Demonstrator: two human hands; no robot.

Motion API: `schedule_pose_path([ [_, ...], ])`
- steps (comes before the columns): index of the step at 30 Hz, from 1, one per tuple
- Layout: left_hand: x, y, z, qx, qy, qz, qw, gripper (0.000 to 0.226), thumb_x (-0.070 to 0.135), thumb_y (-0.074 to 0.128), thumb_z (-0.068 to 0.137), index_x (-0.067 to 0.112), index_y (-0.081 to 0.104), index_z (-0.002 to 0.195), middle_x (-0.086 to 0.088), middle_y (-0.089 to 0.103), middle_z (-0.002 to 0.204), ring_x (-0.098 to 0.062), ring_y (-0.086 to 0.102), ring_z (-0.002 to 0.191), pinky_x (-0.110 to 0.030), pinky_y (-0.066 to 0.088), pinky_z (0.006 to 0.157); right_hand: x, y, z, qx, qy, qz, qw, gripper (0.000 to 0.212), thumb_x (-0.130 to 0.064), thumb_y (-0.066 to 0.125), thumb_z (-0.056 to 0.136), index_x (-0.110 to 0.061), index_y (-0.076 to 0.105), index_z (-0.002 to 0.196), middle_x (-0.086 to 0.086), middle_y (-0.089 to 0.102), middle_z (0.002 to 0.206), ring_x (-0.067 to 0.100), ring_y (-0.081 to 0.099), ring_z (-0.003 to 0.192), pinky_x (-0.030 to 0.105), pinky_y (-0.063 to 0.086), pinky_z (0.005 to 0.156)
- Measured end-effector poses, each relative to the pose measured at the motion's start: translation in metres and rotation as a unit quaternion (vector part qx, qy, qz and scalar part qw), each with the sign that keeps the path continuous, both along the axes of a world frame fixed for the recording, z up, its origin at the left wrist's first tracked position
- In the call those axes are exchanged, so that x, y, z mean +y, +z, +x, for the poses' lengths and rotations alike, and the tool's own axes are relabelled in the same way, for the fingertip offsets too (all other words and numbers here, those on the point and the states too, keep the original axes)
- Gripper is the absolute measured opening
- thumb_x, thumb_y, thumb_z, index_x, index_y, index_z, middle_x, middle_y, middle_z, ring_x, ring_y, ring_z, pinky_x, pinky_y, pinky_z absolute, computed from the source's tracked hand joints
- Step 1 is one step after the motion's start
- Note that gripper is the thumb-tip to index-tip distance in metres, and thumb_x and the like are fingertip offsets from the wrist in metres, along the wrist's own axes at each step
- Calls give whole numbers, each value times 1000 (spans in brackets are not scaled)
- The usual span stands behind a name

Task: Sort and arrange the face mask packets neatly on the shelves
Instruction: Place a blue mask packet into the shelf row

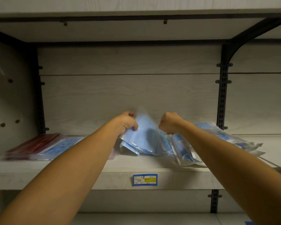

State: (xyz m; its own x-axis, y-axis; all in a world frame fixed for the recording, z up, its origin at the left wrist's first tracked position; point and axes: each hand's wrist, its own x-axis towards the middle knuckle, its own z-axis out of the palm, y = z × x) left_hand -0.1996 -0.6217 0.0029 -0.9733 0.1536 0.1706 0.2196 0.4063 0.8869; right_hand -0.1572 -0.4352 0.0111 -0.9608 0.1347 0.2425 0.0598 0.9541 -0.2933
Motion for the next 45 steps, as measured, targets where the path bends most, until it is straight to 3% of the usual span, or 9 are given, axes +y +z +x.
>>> schedule_pose_path([
  [9,-36,12,-1,40,5,161,986,68,-19,71,72,31,57,117,-11,66,103,-28,67,73,-38,58,63,-12,-2,2,-3,32,-215,976,53,-53,67,90,-1,66,103,10,71,96,23,67,67,28,56,56],
  [12,-42,13,0,53,-16,207,977,72,-18,72,74,31,55,124,-14,69,101,-33,72,80,-43,61,65,-22,-1,5,4,54,-302,952,76,-66,72,80,-3,61,121,6,63,100,22,63,83,31,54,65],
  [16,-47,11,0,83,-28,246,965,74,-18,75,72,33,55,122,-15,68,106,-33,72,86,-40,61,67,-29,-2,-1,-8,36,-372,928,114,-69,84,62,-5,38,145,12,50,138,35,54,123,44,51,89],
  [22,-41,1,0,137,-84,255,954,79,-20,69,75,32,49,130,-8,65,110,-19,68,83,-31,58,64,-33,-17,-19,30,111,-542,833,67,-20,91,72,2,57,125,15,72,104,25,73,86,35,59,73],
  [26,-32,-4,-6,132,-102,229,959,99,-10,73,74,38,26,147,-2,52,131,-18,61,107,-25,57,66,-41,-23,-23,60,112,-577,806,76,-11,91,60,-1,57,127,14,72,110,27,73,94,35,58,79],
  [31,-32,0,-23,9,-20,332,943,147,15,94,39,36,6,154,-18,51,141,-34,65,114,-56,57,89,-36,-19,-25,110,108,-586,796,82,-11,87,51,-6,60,127,13,74,108,33,74,92,53,59,85],
  [34,-38,3,-20,-47,-64,355,932,123,14,100,34,1,42,142,-23,71,114,-35,74,94,-60,59,79,-36,-16,-17,127,106,-573,803,66,-4,87,64,-8,61,124,11,73,109,33,72,94,53,60,82],
  [38,-37,0,-13,48,-50,271,960,44,4,86,72,3,70,113,-8,77,91,-17,75,74,-26,58,60,-33,-18,-15,156,119,-555,808,53,3,80,76,-7,60,124,11,70,112,29,70,97,45,60,75],
  [45,-29,-24,-14,64,-59,218,972,70,14,77,54,13,59,121,-10,73,109,-26,73,97,-44,60,87,-30,-45,-20,83,174,-524,830,84,-20,79,51,-11,59,132,12,73,115,31,71,105,52,57,93],
])
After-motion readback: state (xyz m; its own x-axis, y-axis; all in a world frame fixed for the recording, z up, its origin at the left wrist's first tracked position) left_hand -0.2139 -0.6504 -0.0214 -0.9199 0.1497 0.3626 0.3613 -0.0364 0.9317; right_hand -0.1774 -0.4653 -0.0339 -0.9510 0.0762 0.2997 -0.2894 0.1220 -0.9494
